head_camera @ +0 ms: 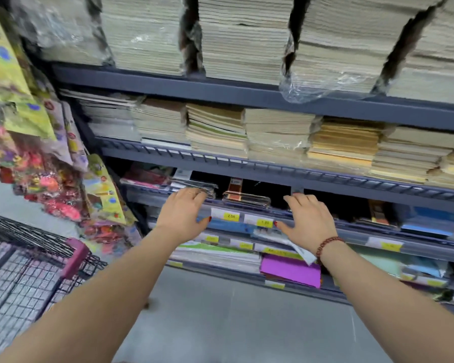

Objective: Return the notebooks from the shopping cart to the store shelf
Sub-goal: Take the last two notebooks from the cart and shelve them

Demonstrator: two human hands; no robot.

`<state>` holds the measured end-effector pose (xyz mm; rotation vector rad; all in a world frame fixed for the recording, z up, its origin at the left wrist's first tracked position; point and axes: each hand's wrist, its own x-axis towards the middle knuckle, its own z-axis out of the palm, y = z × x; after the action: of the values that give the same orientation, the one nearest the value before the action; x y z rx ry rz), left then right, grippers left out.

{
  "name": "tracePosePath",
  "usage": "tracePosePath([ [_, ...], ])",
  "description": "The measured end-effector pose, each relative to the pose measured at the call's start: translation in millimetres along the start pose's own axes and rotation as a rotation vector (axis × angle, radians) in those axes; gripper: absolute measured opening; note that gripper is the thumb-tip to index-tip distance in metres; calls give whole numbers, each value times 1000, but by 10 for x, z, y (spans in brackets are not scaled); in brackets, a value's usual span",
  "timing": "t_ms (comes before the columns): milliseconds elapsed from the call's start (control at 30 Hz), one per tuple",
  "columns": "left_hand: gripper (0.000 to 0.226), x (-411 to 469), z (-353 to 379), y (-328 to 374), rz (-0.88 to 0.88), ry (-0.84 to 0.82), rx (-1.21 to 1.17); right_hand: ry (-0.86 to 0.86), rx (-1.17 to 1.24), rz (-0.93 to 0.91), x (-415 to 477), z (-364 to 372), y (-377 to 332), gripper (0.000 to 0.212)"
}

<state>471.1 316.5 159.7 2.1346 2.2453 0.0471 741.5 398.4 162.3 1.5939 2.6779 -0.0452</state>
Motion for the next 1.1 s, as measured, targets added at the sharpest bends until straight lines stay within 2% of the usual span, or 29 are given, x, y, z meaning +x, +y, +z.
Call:
tracePosePath([
  [233, 61, 128, 97, -165, -2, -12, -76, -42, -12, 11, 231, 104, -240, 72],
  [533, 62, 482, 438, -75, 3, -102, -173, -105, 32, 72, 531, 494, -158, 74],
  [733, 72, 817, 816, 82, 12, -188, -379, -146, 284, 194, 745, 847, -154, 79],
  [867, 75, 971, 1034, 59, -33, -222, -494, -74, 458, 261, 858, 1024, -216, 74],
  [933, 69, 1063, 1129, 45, -33, -198, -508, -40, 479, 308, 933, 1087, -220, 70],
  [1100, 36, 1215, 1369, 28, -34, -11, -546, 0, 386, 319, 1044, 1216, -154, 62],
])
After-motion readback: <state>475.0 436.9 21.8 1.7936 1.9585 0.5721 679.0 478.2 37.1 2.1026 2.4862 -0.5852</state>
